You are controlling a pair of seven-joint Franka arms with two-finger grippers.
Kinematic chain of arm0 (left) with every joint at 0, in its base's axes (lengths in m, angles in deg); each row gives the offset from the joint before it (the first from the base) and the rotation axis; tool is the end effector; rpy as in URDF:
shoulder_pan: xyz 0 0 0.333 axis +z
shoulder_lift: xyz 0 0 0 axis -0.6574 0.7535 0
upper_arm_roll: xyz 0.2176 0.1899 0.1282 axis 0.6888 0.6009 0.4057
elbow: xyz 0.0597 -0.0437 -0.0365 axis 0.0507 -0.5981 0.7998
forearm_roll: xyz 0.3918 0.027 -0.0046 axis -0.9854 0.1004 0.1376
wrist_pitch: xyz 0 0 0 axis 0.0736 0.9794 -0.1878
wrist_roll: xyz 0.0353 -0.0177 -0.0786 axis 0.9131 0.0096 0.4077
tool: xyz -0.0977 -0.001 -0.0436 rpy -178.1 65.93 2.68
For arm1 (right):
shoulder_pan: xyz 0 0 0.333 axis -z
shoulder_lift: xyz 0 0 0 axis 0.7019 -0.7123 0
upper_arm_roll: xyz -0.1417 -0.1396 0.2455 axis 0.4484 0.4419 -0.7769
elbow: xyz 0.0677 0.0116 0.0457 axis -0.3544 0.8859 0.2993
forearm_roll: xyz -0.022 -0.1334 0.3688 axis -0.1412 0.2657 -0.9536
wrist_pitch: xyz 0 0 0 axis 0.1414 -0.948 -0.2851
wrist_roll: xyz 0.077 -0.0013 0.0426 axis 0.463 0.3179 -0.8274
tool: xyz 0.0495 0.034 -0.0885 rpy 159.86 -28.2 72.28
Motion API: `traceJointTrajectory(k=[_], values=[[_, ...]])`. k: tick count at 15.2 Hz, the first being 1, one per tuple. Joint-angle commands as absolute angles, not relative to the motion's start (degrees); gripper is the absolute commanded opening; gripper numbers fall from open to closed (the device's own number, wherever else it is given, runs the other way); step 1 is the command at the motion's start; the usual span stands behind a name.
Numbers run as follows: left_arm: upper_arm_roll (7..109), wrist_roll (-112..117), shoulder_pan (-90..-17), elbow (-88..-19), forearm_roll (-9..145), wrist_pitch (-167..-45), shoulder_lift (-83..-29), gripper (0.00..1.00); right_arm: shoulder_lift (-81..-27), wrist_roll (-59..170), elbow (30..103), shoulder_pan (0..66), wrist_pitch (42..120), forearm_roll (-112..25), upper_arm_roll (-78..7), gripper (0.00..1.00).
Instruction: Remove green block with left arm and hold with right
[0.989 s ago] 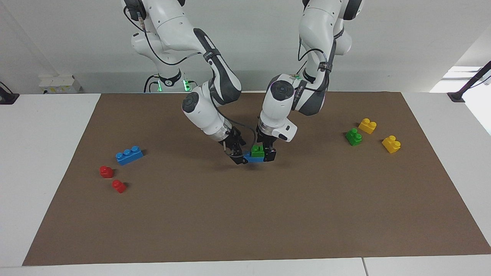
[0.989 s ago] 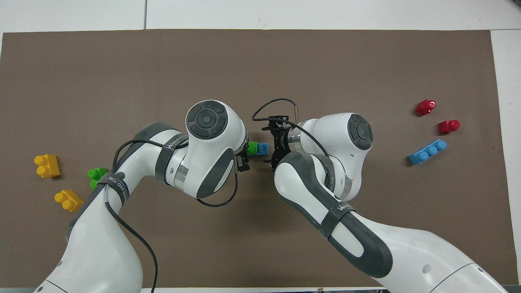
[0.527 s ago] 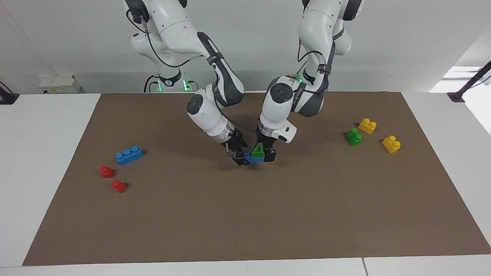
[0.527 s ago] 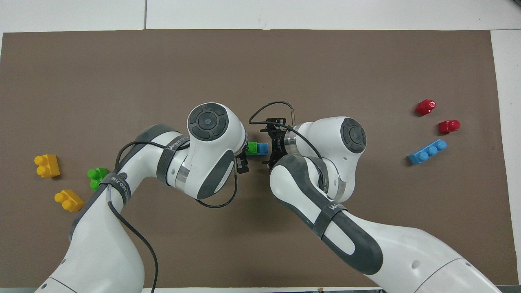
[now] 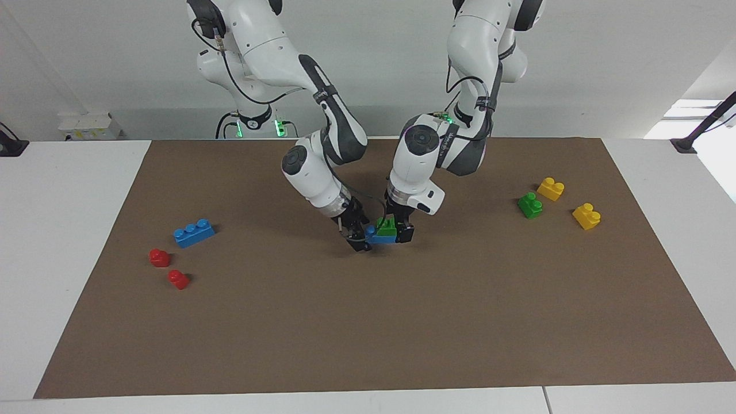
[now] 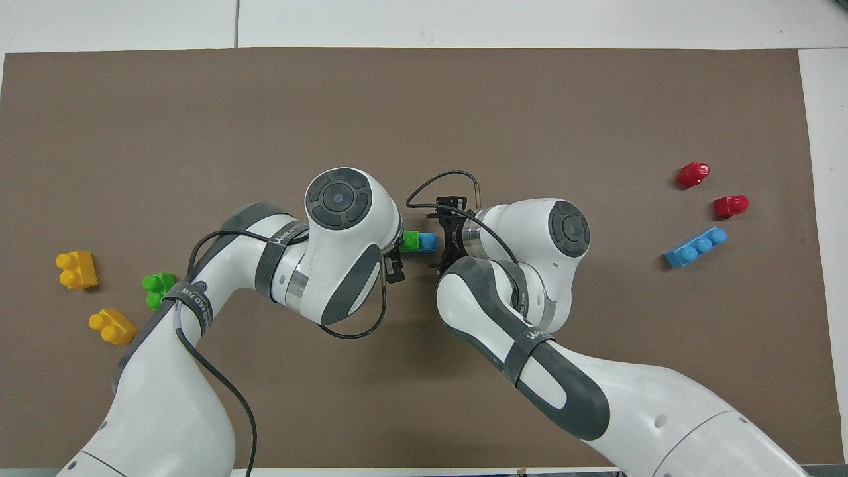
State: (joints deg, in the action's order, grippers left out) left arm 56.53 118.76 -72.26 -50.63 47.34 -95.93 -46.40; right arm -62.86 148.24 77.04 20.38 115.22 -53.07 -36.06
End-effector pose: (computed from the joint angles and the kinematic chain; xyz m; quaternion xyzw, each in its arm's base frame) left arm 0.5167 -0.3699 0.3411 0.6502 0.7582 -0.0412 0.0264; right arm 0.5424 0.3132 0.2702 -0.6980 0.6725 0.1373 0.2041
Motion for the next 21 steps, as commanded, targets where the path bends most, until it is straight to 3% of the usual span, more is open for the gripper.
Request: traceJointTrajectory(k=[1, 5, 7, 11, 15, 18, 20, 21], values=[[57.27, 119.91, -73.18, -51.55, 46.26, -96.28, -46.99, 1.0, -62.66, 148.2, 77.88, 19.97, 116.75, -53.99, -36.03, 0.91], [57.27, 119.91, -73.18, -51.55, 46.17, -96.1, -46.99, 1.0, -62.66, 148.55, 77.79, 18.66, 116.75, -53.99, -36.03, 0.89], [57.27, 119.91, -73.18, -51.55, 46.26, -96.1, -46.99, 1.0, -62.58, 148.55, 77.79, 18.57, 116.93, -53.99, -35.95, 0.82], [57.27, 119.91, -73.18, -51.55, 46.26, -96.1, -46.99, 1.0, -62.66, 148.29, 77.79, 18.57, 117.98, -53.99, -36.03, 0.56], [57.27, 119.91, -73.18, -51.55, 46.26, -96.01, -46.99, 1.0, -62.75, 148.29, 77.88, 18.83, 117.98, -53.99, -35.95, 0.5], [57.27, 119.91, -73.18, -51.55, 46.26, -96.1, -46.99, 1.0, -62.84, 148.38, 77.79, 18.83, 117.98, -53.99, -35.95, 0.28], [57.27, 119.91, -73.09, -51.55, 46.26, -96.1, -46.99, 1.0, -62.84, 148.55, 77.79, 18.92, 118.16, -54.07, -36.03, 0.0], [57.27, 119.91, -73.09, -51.55, 46.26, -96.1, -46.99, 1.0, -62.84, 148.55, 78.06, 19.0, 118.16, -54.07, -35.95, 0.0]])
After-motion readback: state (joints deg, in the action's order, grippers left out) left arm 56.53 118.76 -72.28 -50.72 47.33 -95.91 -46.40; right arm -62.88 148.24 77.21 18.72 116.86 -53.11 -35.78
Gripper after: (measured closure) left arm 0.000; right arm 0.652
